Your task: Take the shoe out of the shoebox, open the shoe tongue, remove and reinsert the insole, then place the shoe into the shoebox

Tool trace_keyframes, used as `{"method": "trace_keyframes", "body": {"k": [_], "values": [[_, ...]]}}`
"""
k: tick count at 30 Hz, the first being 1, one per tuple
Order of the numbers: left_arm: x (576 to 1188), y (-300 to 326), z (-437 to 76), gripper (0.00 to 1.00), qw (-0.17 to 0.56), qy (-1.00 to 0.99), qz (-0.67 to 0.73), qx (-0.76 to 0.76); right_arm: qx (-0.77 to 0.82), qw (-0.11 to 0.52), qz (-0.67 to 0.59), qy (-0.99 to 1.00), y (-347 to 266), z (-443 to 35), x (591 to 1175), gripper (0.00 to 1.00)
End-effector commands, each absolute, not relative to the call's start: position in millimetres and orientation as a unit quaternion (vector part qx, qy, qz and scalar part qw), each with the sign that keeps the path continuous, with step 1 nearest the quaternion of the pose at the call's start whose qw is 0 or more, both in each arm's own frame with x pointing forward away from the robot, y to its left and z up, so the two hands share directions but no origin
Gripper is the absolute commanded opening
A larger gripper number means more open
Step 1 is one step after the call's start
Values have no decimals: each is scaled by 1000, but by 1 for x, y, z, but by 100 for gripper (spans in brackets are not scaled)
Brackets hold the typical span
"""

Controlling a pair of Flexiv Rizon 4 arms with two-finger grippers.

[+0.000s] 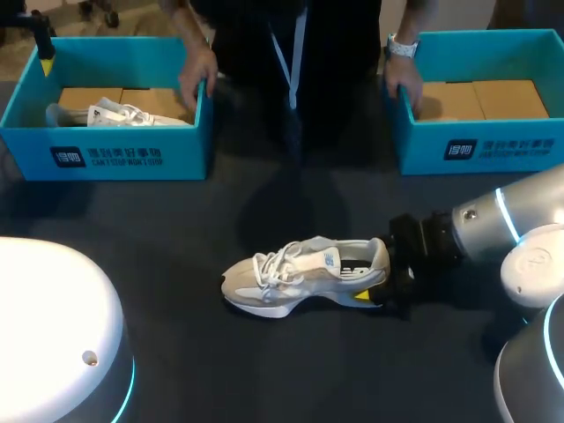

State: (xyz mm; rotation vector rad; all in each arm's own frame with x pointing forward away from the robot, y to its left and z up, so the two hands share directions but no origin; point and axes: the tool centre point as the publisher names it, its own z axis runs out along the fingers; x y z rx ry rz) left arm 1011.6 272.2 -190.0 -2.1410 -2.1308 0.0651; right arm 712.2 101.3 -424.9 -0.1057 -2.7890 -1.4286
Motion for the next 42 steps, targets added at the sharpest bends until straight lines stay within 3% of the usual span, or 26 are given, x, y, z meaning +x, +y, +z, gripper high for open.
{"method": "trace_keyframes", "body": {"k": [1,17,26,42], "values": [[1011,272,-190,100,60,-704,20,-707,-35,2,-455,-890,102,-426,712,0],[1011,272,-190,100,60,-704,20,-707,-35,2,-455,-890,102,-426,712,0],[981,283,-187,100,51,-835,20,-547,-35,2,-455,-890,102,-426,712,0],[914,235,-186,100,58,-988,-29,-140,-35,2,-455,-890,102,-426,712,0]]}}
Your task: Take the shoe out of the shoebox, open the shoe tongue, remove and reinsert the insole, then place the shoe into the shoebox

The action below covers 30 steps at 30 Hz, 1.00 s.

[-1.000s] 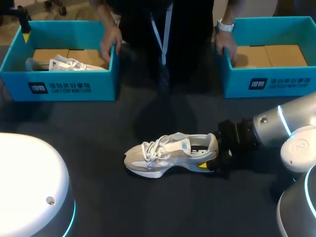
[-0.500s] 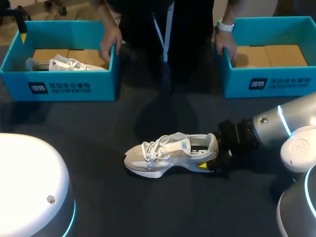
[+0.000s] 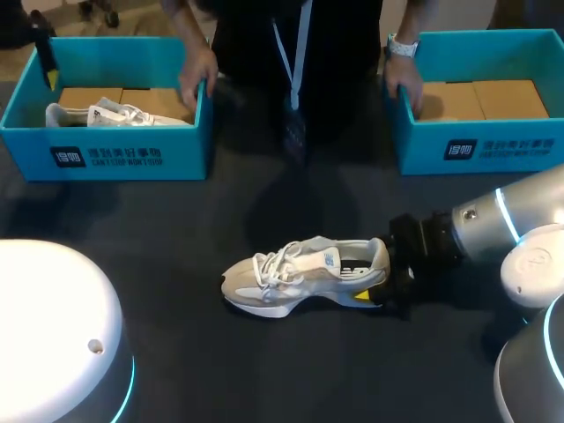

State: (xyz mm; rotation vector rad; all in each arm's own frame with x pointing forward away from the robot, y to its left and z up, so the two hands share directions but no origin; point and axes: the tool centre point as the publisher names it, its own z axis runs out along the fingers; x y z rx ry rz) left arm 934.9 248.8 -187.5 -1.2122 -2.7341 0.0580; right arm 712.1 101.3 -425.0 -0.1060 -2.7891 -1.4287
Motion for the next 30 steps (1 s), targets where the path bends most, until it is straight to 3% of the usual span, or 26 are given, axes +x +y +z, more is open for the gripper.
{"method": "trace_keyframes", "body": {"k": [1,11,22,30], "values": [[909,231,-186,100,60,-990,-27,-127,-35,2,-455,-890,102,-426,712,0],[877,185,-185,100,66,-996,-17,65,-35,2,-455,-890,102,-426,712,0],[824,118,-190,100,93,-995,-9,31,-35,2,-455,-890,102,-426,712,0],[824,118,-190,100,93,-995,-9,31,-35,2,-455,-890,102,-426,712,0]]}}
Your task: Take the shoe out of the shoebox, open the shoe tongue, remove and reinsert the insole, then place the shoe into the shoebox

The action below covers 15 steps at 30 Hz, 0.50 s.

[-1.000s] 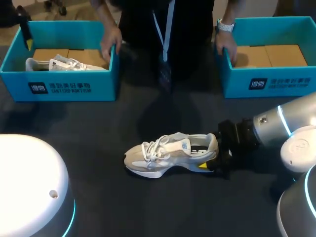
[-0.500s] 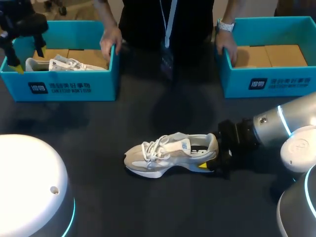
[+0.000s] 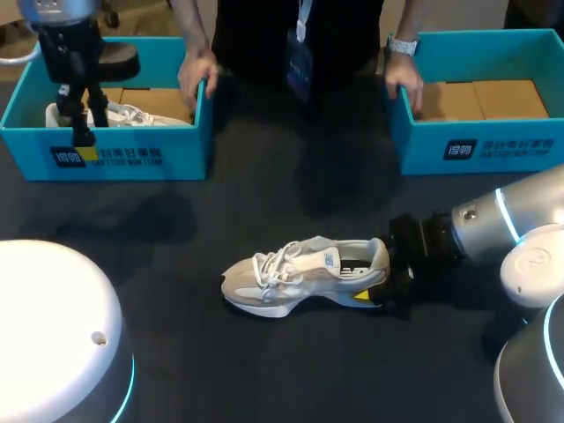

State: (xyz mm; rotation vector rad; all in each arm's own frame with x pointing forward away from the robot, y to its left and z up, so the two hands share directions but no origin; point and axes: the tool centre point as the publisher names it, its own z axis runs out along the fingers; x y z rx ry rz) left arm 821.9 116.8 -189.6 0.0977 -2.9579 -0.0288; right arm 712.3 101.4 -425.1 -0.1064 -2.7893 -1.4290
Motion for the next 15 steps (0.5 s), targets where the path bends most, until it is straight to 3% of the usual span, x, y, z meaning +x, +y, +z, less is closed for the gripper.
{"method": "trace_keyframes", "body": {"k": [1,10,15], "values": [[824,118,-190,100,93,-995,-9,31,-35,2,-455,-890,102,-426,712,0],[824,118,-190,100,93,-995,-9,31,-35,2,-455,-890,102,-426,712,0],[819,104,-192,100,46,-980,-10,192,-35,2,-455,-890,102,-426,712,0]]}}
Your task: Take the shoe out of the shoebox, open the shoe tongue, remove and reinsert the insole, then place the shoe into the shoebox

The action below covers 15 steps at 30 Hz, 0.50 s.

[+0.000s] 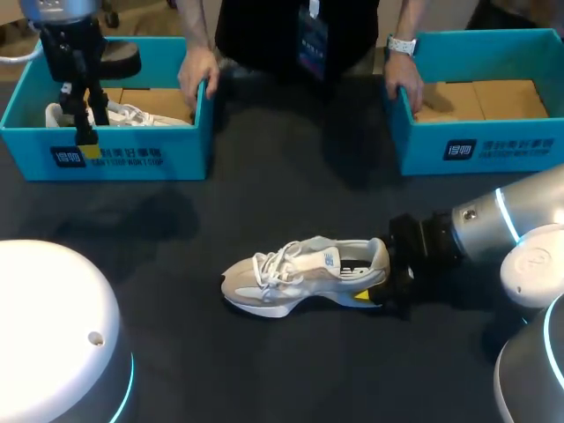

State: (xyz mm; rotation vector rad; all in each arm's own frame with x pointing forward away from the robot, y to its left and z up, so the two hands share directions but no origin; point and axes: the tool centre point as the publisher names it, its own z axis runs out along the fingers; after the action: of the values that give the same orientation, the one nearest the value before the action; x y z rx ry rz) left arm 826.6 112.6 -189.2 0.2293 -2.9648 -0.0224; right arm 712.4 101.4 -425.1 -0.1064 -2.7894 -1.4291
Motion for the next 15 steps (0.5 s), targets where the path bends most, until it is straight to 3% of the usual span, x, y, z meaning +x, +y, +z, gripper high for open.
{"method": "trace_keyframes", "body": {"k": [1,15], "values": [[817,102,-193,100,40,-975,-9,218,-35,2,-455,-890,102,-426,712,0],[801,60,-189,100,44,-884,40,463,-35,2,-455,-890,102,-426,712,0]]}}
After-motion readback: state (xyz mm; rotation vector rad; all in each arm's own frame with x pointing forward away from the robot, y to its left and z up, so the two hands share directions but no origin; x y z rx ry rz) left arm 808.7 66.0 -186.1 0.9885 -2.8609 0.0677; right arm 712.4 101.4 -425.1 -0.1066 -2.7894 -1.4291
